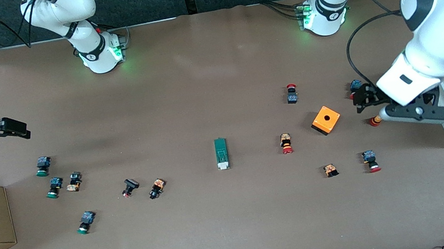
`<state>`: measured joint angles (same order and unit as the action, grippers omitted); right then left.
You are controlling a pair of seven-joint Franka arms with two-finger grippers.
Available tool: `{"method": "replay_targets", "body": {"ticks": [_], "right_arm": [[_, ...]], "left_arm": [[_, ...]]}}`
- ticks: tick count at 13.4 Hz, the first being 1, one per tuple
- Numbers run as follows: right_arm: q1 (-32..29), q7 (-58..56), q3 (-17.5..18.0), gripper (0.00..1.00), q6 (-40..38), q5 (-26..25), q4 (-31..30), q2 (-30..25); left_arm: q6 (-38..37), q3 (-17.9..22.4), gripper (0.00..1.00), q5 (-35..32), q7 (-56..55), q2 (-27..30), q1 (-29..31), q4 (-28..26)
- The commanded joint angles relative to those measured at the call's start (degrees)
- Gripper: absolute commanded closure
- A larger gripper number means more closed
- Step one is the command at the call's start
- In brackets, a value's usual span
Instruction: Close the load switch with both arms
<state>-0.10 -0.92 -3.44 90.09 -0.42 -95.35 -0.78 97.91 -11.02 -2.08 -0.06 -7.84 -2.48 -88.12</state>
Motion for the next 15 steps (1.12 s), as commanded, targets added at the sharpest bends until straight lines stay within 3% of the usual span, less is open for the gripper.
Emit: {"method": "replay_targets", "body": {"ticks": [1,5,15], "right_arm": [[0.10,0.13,-0.16,0.00,-0.88,1.04,1.66,0.52],[0.10,0.13,-0.16,0.00,-0.97,0.95,1.74,0.52],[0.10,0.04,-0.08,0.00,-0.79,1.04,1.74,0.61]], "left_arm": [[1.75,1.16,0.00,-0.03,-0.29,8.26,0.64,-9.33],[3.34,6.08,0.00,4.10,-4.05,12.14,-1.46,-14.19],[0.26,6.01,0.00,1.11,-0.47,10.48,-1.74,-11.64]]}}
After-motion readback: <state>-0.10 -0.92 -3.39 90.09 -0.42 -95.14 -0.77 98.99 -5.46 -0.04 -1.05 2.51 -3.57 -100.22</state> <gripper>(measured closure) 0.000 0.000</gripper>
